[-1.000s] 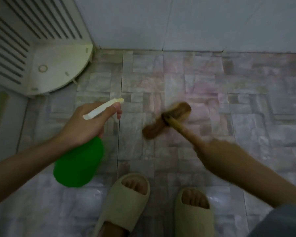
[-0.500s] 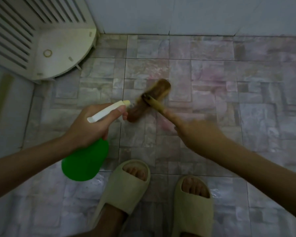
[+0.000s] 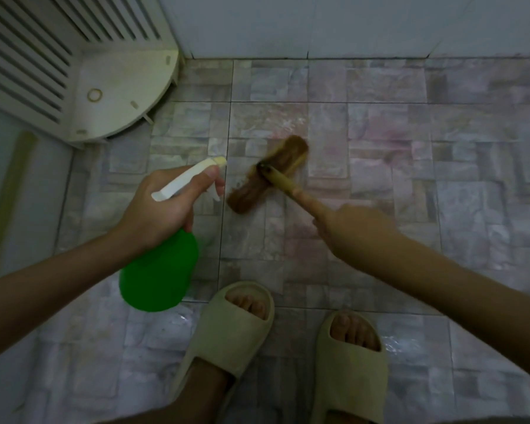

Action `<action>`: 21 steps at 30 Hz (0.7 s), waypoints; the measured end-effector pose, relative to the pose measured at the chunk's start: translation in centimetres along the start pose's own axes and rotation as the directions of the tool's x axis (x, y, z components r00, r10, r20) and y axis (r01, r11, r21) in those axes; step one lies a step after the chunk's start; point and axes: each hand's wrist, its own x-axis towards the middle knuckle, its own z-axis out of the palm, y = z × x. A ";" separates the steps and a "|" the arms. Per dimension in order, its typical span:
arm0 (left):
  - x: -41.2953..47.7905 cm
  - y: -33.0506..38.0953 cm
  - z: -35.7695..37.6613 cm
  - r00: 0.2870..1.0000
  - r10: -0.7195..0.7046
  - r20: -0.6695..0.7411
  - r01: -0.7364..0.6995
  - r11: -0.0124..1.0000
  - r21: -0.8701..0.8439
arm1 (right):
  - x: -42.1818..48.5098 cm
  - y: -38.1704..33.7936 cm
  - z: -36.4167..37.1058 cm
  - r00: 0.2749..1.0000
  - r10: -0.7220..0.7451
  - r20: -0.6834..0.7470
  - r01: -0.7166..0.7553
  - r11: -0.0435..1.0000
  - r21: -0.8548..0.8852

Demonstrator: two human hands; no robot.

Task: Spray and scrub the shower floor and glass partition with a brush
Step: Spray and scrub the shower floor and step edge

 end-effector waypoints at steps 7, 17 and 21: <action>1.3 1.6 0.0 0.999 -0.030 -0.038 0.027 0.997 -0.076 | 2.2 0.3 -0.2 0.994 -0.071 -0.088 0.063 0.994 -0.090; 3.4 2.7 2.0 1.000 -0.005 0.013 0.006 0.997 -0.080 | -8.9 4.4 -1.4 0.939 0.147 0.312 -0.081 0.973 -0.216; 4.2 3.6 3.7 0.997 0.043 0.063 -0.041 0.999 -0.030 | -0.5 5.0 -0.6 0.995 0.092 -0.039 -0.096 0.989 -0.112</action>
